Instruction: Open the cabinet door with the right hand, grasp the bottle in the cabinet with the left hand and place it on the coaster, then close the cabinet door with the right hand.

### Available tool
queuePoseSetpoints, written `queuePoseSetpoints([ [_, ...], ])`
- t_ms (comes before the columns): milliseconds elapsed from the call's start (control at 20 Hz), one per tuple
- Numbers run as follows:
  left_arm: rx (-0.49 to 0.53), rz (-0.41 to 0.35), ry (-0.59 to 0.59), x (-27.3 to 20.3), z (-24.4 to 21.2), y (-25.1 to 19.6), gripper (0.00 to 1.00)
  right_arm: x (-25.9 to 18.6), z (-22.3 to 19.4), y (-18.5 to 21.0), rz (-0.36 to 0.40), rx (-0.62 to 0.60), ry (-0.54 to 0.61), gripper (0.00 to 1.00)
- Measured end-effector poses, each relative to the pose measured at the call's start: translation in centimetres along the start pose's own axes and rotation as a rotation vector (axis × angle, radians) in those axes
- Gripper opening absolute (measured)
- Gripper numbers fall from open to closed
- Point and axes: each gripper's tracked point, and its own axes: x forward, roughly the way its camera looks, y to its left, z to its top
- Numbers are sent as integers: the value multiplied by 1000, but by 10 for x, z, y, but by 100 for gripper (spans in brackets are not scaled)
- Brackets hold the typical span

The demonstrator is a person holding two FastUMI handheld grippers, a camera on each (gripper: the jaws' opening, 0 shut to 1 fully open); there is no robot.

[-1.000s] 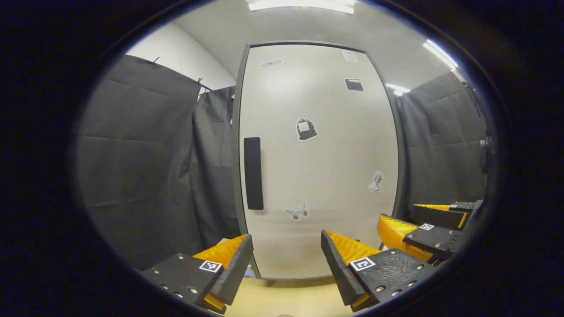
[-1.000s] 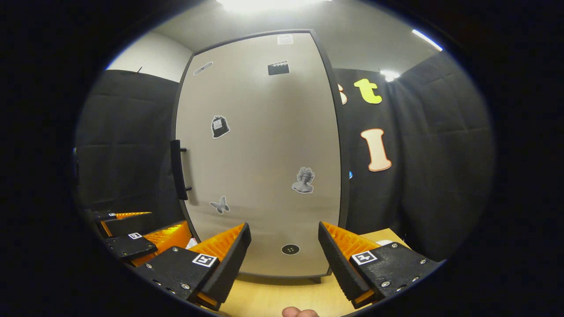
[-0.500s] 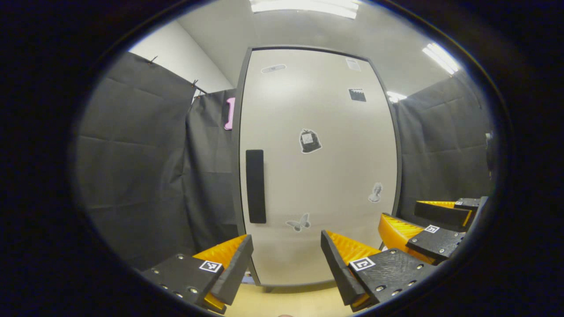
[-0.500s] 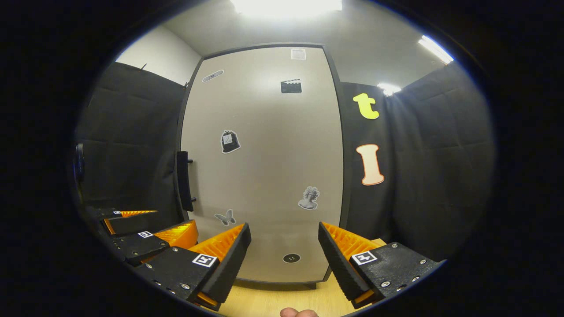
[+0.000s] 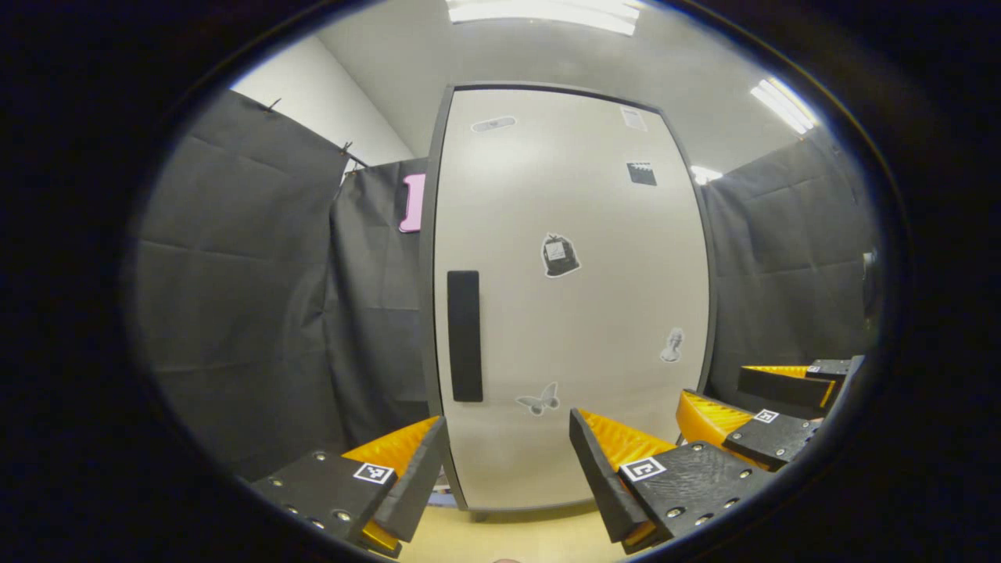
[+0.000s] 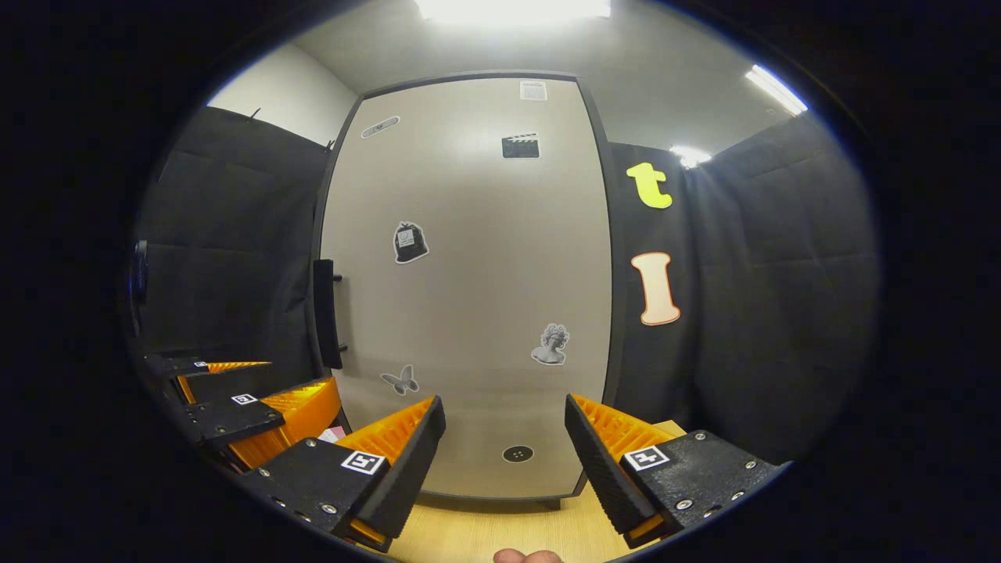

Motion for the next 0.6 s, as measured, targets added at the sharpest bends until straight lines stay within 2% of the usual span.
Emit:
queuePoseSetpoints([
  [350, 2, 52, 7, -20, -6, 32, 89, 16, 13, 14, 35, -6, -21, 95],
  [600, 10, 111, 17, -53, -17, 71, 89, 35, 38, 51, 101, -6, -68, 95],
])
